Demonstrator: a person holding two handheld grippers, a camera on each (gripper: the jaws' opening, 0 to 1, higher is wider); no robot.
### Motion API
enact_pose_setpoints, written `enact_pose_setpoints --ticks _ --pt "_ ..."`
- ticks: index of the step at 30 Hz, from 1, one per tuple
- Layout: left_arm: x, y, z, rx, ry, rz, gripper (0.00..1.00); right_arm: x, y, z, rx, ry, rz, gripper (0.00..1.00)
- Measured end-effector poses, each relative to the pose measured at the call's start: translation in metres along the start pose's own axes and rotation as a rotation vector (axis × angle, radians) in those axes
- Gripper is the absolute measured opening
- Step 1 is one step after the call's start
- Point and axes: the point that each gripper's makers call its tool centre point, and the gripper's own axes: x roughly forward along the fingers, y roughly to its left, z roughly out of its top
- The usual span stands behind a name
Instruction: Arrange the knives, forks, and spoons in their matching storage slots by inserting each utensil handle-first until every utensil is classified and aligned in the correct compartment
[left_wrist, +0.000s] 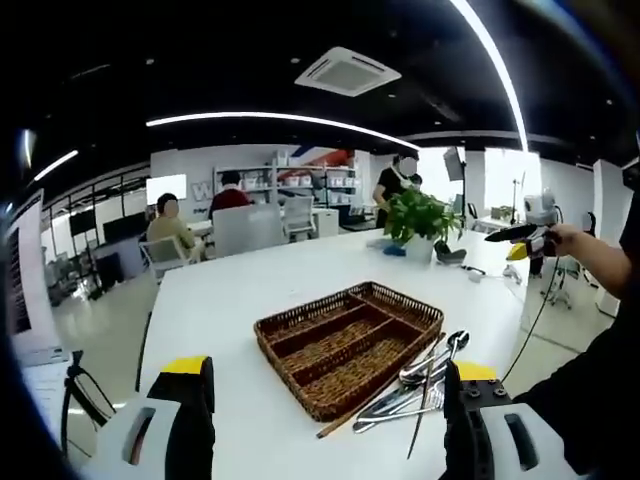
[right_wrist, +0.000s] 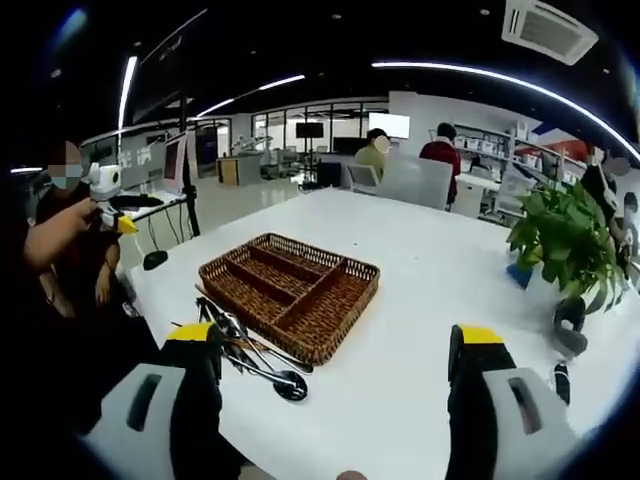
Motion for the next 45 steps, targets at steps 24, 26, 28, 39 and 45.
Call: enact_pose_setpoints --ticks 24,26,28,39,45 --pt "-0.001 0.0 -0.002 0.014 0.013 -0.004 1.0 0.003 0.0 -0.008 -0.083 0.061 -0.005 0.96" --pt "-0.001 0.0 -0.002 0.02 0.017 -0.001 1.0 0.003 0.002 -0.008 -0.096 0.066 -0.003 0.95" --pt "-0.001 0.001 -0.002 0.022 0.016 -0.001 1.0 0.004 0.002 -0.008 -0.107 0.072 -0.005 0.94" --pt "-0.002 0.0 -0.003 0.018 0.002 -0.014 1.0 0.005 0.01 -0.006 -0.165 0.104 0.003 0.92" --pt "-0.002 0.0 -0.001 0.016 -0.004 -0.023 1.0 0.009 0.013 0.002 -0.156 0.077 0.014 0.94"
